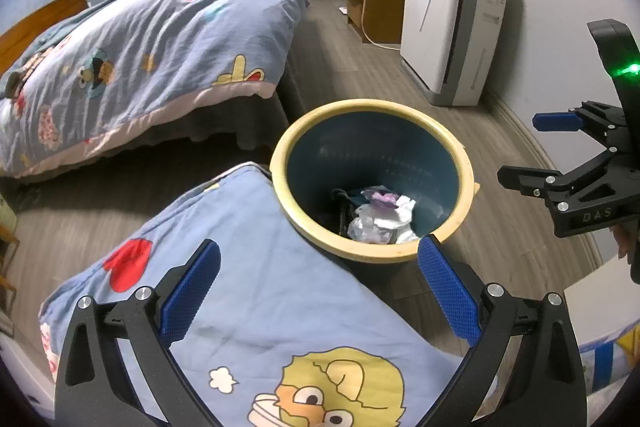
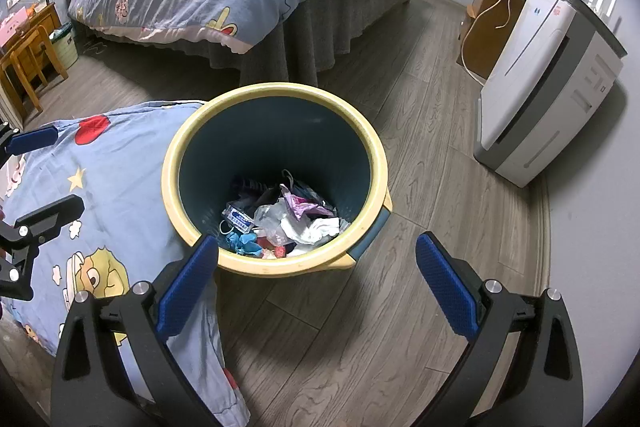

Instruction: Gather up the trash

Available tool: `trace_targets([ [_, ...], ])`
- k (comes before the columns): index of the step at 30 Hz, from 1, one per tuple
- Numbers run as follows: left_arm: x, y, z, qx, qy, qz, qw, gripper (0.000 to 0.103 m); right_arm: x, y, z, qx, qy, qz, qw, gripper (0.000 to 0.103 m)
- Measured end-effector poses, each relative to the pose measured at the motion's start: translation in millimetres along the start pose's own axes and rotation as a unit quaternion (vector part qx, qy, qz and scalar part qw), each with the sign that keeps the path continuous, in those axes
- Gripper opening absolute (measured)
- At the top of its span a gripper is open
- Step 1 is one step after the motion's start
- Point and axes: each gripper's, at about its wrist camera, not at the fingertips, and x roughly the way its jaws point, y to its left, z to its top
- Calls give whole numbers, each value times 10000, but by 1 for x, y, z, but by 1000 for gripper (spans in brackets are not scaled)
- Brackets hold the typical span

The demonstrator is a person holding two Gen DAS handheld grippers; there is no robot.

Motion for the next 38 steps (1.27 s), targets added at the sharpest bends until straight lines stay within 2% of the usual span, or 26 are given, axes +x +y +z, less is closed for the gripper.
trace_targets([
  [22,0,0,0,2,-17,-1,10000,98,1,-1,1,-51,11,-34,10000,97],
  [25,1,0,-1,-1,9,-123,9999,98,2,-2,1,-32,19,-52,10000,97],
  [31,2,-1,-1,94,62,-192,9998,98,5,-7,2,41,59,-179,9998,97],
  [38,-11,14,-6,121,230,-1,9997,98,19,-3,8,191,407,-508,9977,97],
])
